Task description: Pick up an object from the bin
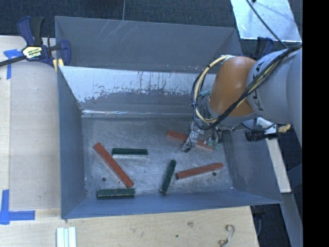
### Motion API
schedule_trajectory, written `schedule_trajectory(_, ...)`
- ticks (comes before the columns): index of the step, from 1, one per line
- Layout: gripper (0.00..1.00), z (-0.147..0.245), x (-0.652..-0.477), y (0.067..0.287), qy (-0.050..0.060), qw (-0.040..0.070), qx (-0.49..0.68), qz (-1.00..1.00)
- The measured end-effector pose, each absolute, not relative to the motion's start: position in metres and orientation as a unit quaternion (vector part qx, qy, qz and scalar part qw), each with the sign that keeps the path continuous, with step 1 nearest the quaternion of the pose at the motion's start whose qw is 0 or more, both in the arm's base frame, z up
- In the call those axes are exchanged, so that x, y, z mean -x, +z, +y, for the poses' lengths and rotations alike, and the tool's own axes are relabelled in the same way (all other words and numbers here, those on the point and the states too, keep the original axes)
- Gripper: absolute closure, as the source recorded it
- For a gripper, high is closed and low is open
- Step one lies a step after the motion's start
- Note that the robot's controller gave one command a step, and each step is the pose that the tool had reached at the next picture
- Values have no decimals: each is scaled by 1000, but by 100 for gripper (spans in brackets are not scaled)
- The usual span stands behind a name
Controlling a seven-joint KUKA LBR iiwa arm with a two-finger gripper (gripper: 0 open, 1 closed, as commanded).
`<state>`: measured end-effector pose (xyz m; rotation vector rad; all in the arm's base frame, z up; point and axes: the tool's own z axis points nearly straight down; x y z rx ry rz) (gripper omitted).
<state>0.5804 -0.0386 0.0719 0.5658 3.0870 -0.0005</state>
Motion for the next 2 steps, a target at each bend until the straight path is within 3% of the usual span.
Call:
schedule_trajectory(1, 100, -39, -582, 112, 0, 4, -179, 984)
schedule_trajectory(2, 100, -40, -584, 203, 1, 6, -177, 984)
